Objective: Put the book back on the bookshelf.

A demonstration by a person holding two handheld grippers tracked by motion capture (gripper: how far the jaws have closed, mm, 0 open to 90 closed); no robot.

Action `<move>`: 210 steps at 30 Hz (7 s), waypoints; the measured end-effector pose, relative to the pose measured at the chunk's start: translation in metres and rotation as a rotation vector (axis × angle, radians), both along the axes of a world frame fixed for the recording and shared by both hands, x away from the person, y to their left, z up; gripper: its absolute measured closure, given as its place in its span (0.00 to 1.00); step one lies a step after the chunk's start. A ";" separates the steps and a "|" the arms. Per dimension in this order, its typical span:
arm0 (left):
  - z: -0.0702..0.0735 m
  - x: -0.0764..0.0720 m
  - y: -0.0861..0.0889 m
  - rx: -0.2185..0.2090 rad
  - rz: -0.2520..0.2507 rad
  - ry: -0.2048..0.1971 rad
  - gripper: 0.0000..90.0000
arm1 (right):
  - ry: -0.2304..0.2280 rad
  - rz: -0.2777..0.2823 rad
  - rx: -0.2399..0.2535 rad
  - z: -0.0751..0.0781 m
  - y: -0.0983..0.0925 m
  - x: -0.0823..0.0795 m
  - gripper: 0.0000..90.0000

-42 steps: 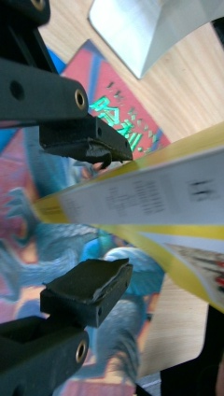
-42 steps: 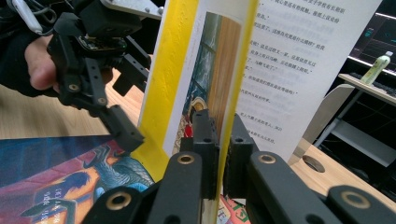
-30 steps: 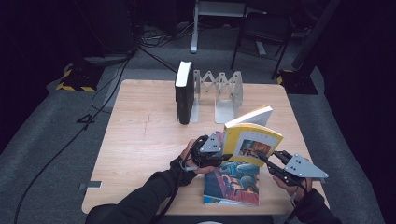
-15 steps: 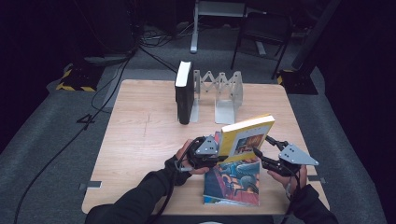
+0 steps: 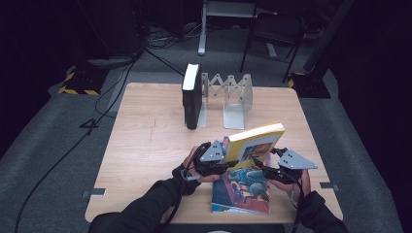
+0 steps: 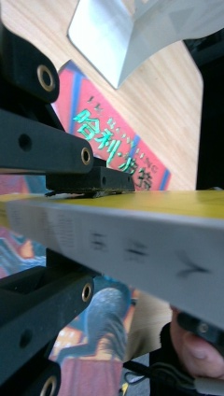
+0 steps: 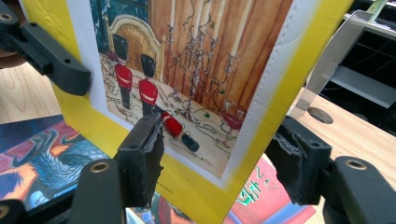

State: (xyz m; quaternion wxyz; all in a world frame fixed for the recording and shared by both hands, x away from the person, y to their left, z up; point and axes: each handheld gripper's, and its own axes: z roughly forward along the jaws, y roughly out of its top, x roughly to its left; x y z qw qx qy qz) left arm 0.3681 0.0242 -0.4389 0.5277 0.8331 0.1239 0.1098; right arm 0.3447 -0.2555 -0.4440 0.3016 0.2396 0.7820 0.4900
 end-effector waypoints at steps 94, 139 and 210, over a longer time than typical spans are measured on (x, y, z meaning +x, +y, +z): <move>0.036 0.077 0.066 -0.091 0.839 -0.063 0.83 | 0.146 -0.159 -0.051 -0.016 -0.053 0.016 0.45; -0.003 0.080 0.039 -0.036 0.982 -0.139 0.66 | 0.166 -0.139 -0.055 -0.018 -0.051 0.017 0.43; -0.033 0.067 0.051 -0.090 0.773 -0.031 0.75 | 0.182 -0.112 -0.070 -0.021 -0.048 0.016 0.41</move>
